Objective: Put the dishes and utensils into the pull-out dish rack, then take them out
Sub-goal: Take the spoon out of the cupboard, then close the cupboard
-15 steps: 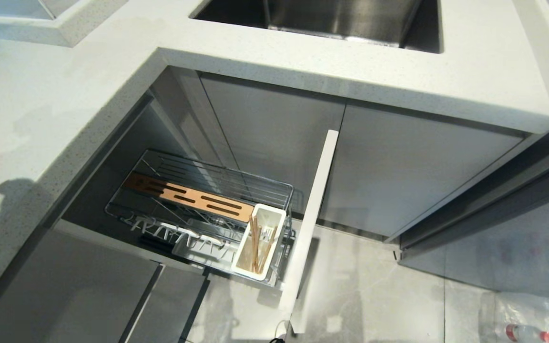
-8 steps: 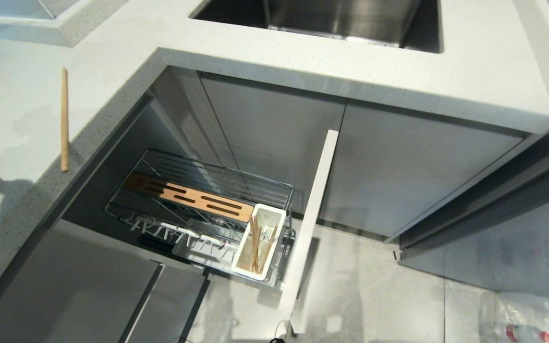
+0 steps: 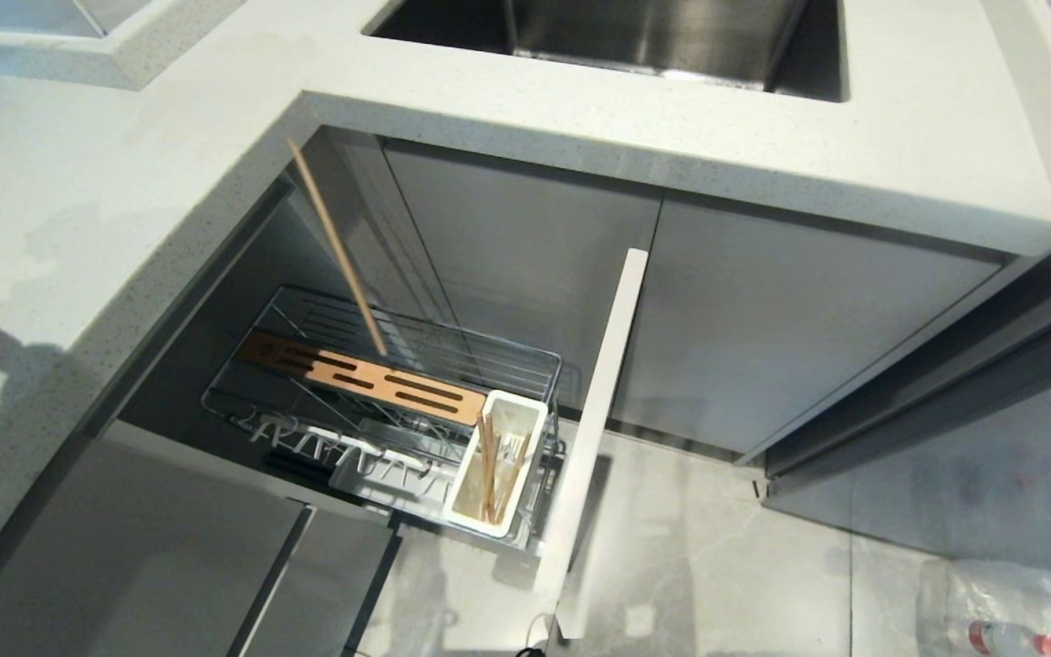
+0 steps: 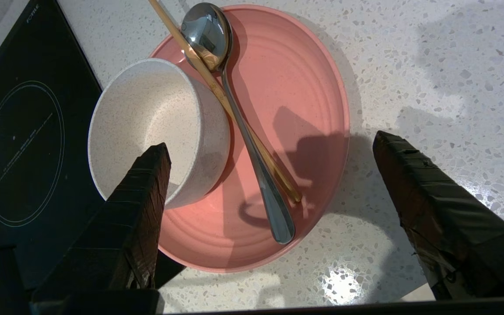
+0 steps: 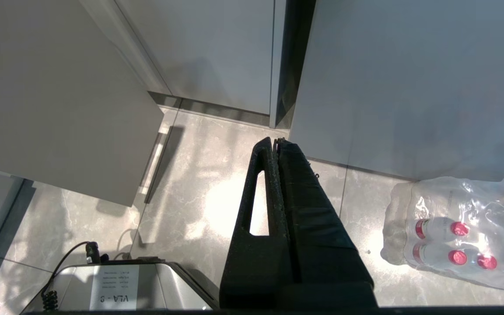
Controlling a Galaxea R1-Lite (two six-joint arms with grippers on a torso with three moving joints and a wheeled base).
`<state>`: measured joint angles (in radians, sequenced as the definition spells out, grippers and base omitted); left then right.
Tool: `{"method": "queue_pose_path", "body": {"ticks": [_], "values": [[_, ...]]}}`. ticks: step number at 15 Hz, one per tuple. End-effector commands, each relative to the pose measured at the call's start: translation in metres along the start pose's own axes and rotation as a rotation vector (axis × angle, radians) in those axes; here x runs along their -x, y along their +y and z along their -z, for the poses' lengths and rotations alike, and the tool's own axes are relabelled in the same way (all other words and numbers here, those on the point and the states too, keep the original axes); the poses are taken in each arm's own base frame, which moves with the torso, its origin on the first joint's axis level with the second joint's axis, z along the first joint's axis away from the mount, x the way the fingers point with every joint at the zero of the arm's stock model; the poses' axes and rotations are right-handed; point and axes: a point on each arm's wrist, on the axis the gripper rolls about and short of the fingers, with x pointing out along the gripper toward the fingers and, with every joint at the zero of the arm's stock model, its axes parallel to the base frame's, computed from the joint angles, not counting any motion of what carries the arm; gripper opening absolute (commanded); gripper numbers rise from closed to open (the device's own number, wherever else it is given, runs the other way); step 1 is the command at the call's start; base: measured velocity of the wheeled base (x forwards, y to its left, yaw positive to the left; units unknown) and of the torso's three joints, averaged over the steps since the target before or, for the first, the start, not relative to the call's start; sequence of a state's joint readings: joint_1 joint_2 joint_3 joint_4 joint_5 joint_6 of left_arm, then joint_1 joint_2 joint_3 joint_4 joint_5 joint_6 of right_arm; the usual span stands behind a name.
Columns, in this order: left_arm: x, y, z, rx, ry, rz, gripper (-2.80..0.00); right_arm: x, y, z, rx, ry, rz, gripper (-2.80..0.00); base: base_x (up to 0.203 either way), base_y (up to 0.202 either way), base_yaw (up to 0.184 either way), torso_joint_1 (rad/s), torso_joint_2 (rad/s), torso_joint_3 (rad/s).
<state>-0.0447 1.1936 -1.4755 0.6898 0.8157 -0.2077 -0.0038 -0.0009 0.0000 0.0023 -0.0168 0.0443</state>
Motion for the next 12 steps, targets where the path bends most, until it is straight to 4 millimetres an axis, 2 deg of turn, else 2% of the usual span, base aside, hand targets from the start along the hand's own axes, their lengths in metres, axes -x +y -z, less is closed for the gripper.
{"method": "queue_pose_path", "body": {"ticks": [1,7,12], "values": [[0.001,0.001,0.000,-0.001,0.000,-0.004,0.00,0.000,0.000,0.000,0.000,0.003,0.001,-2.80,0.000,0.000,0.000,0.000,0.00,0.000],[0.014,0.005,-0.010,0.071,-0.094,0.064,0.00,0.000,0.000,0.000,0.000,0.003,-0.001,-2.80,0.000,0.000,0.000,0.000,0.00,0.000],[0.039,0.014,-0.038,0.306,-0.323,0.224,0.00,0.000,0.000,0.000,0.000,0.003,0.001,-2.80,0.000,0.000,0.000,0.000,0.00,0.000]]}}
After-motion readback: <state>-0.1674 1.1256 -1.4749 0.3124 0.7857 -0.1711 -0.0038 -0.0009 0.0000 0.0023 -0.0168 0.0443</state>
